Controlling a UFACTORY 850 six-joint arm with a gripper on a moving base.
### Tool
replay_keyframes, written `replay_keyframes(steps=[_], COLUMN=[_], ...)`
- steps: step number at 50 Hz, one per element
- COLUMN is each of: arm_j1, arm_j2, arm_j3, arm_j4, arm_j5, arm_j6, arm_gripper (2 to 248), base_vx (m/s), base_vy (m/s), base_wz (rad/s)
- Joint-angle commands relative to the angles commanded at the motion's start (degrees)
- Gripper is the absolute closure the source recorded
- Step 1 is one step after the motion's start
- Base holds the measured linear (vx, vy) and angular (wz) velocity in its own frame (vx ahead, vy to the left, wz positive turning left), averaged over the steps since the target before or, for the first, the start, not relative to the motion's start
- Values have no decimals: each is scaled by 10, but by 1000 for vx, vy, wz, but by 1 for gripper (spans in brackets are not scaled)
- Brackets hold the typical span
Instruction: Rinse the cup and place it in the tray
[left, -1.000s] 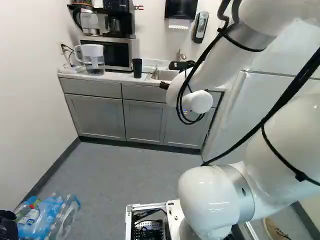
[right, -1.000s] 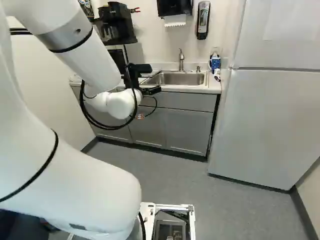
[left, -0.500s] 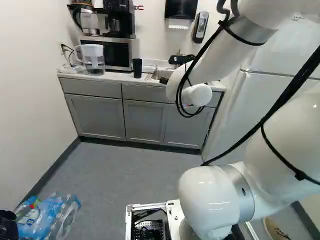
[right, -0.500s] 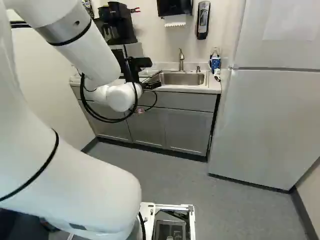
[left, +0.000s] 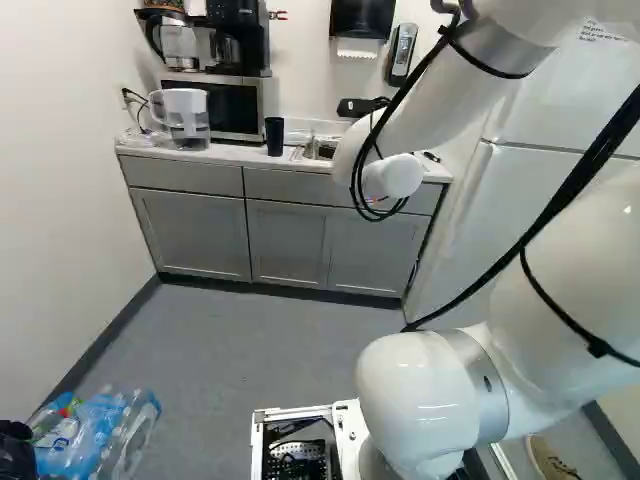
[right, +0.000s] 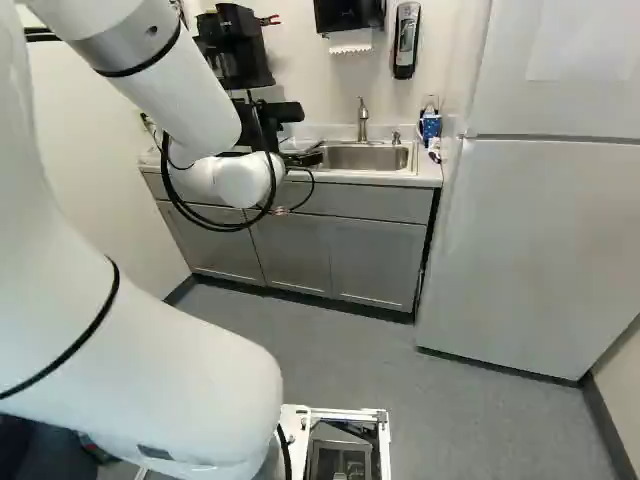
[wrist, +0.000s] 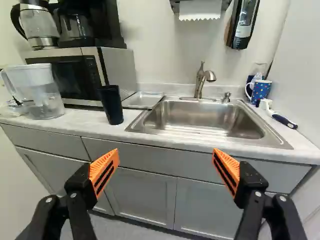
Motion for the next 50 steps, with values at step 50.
replay_keyframes(steps=[50], arm_j1=[0], arm_j2=[2], arm_j3=[-61], arm_j4=[0], arm_j5=[-57], arm_j6=[0], arm_gripper=[3], base_vx=[0], base_vy=[0], base_wz=[0])
